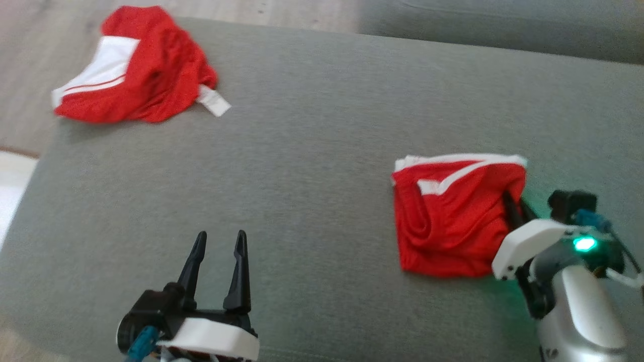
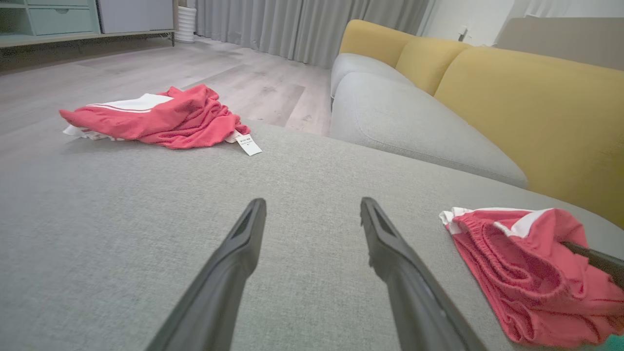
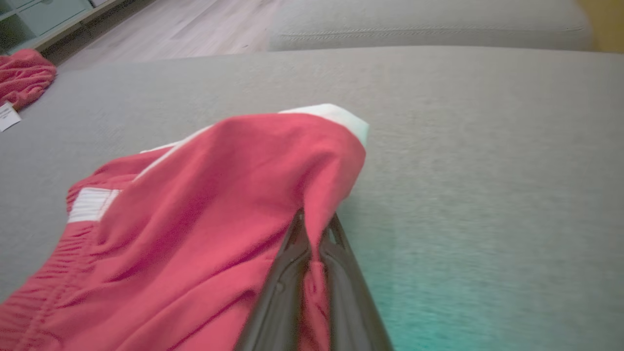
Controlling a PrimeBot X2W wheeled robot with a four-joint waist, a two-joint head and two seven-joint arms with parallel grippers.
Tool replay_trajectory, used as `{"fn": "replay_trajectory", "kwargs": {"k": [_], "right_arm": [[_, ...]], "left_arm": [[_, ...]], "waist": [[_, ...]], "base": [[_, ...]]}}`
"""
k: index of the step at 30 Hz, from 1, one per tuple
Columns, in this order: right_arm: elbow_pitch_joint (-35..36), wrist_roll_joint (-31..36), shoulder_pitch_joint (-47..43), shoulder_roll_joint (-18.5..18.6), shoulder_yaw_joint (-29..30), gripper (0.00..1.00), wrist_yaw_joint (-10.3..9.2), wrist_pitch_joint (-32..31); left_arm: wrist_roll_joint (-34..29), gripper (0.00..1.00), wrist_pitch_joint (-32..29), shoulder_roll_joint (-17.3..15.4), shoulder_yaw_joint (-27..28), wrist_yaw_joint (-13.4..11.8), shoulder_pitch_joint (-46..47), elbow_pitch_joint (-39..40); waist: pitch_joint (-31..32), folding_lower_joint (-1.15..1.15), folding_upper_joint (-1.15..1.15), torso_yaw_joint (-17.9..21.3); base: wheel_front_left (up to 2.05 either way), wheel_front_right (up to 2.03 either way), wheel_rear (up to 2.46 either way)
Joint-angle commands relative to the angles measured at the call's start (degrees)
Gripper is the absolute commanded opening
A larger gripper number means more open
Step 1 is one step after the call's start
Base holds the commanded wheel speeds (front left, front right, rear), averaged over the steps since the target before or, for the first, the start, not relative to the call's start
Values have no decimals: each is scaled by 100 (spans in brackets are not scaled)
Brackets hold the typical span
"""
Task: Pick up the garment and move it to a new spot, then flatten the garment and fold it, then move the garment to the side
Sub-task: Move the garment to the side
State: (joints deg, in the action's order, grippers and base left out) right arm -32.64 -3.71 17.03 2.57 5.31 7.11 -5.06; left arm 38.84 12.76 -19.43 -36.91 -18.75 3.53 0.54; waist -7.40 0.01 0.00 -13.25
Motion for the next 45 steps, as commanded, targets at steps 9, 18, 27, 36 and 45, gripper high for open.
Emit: {"fn": "replay_trajectory", "kwargs": {"k": [9, 18, 27, 36, 45], "right_arm": [[593, 530, 462, 48, 446, 0, 37, -15], [682, 591, 721, 62, 452, 0, 37, -11], [60, 740, 1735, 535, 571, 0, 37, 35], [-913, 1052, 2539, 1595, 1131, 0, 37, 153], [-1436, 1713, 2897, 2016, 1501, 100, 37, 424]], "left_arm": [[-114, 100, 15, -151, 229, -32, 428, 295], [-217, 100, -143, -235, 210, -21, 762, 391], [-359, 100, -345, -357, 196, -89, 1062, 535], [-409, 100, -391, -547, 314, -255, 1011, 741], [-414, 100, -354, -635, 391, -336, 963, 900]], "waist": [[-364, -1, 0, 1379], [-629, -1, 0, 2265], [-987, -1, 0, 2102], [-1309, -1, 0, 1570], [-1495, -1, 0, 1443]], "base": [[0, 0, 0], [0, 0, 0], [0, 0, 0], [0, 0, 0], [0, 0, 0]]}}
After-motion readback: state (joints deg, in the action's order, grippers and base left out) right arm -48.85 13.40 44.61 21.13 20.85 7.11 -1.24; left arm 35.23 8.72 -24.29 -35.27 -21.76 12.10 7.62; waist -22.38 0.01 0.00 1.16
